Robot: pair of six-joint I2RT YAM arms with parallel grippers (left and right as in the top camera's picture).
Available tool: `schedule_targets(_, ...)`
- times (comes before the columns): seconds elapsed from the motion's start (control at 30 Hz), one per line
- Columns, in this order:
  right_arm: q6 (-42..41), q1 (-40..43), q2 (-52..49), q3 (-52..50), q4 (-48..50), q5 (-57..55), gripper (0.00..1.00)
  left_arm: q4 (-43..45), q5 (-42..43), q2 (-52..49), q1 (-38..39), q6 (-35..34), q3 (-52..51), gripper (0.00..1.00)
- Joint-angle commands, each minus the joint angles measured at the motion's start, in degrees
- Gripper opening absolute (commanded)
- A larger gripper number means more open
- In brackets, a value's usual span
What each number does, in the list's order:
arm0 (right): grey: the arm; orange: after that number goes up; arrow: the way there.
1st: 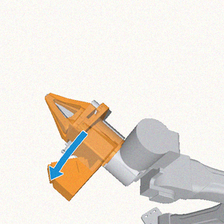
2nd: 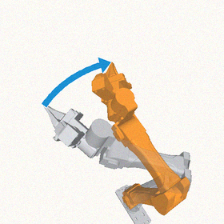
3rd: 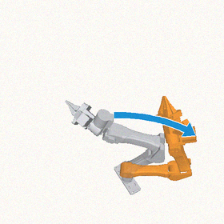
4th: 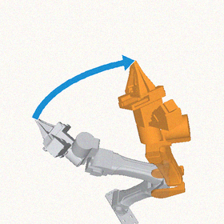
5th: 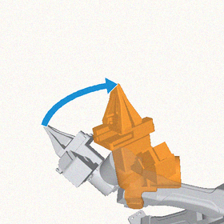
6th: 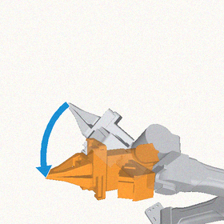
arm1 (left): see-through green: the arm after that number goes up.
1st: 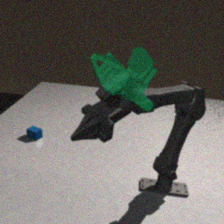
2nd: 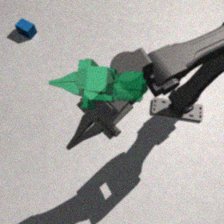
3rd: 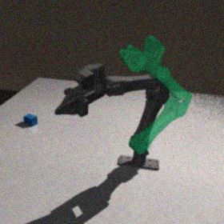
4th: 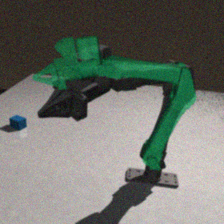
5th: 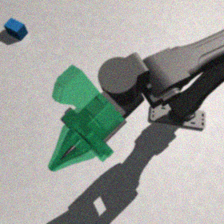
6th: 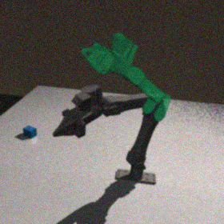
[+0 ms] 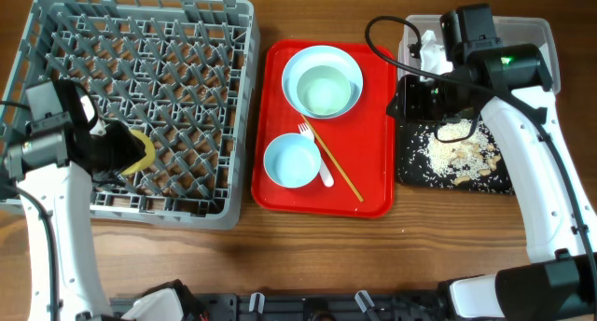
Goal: Sort waste into correct bins and load items into the dishwasher rack
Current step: 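Lower the yellow cup into the rack with the left gripper and release, then reach the left gripper to the small light-blue bowl and grasp it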
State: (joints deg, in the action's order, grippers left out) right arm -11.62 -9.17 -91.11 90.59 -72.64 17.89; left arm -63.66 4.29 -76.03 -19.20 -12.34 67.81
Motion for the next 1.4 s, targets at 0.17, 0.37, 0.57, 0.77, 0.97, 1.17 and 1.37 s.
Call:
schedule_targets(0.17, 0.98, 0.20, 0.52, 0.85, 0.09, -0.94, 0.36, -0.31, 3.82, -5.05, -0.13, -0.50, 1.03, 0.27)
schedule_targets(0.37, 0.96, 0.20, 0.52, 0.85, -0.13, -0.94, 0.37, -0.07, 3.80, -7.41, -0.15, -0.50, 0.81, 0.43)
schedule_targets(0.57, 0.96, 0.20, 0.52, 0.85, -0.57, -0.94, 0.38, 0.04, 3.82, -9.25, -0.15, -0.52, 0.76, 1.00)
schedule_targets(0.77, 0.96, 0.20, 0.52, 0.85, -1.03, -0.92, 0.51, 0.04, 4.17, -9.01, -0.13, -0.50, 1.25, 1.00)
schedule_targets(0.97, 1.14, 0.22, 0.55, 0.87, -1.62, -1.57, 0.73, 2.49, 8.02, -6.45, 5.01, -0.07, 5.84, 1.00)
schedule_targets(1.17, -7.06, 6.58, 2.80, 2.99, -2.89, -9.18, 0.85, 9.73, 9.25, -6.19, 23.15, -0.11, 6.01, 1.00)
schedule_targets(1.37, -7.65, 16.39, 4.85, 3.08, -3.50, -4.07, 1.00, 16.92, 11.08, -7.06, 39.06, -0.11, 5.97, 1.00)
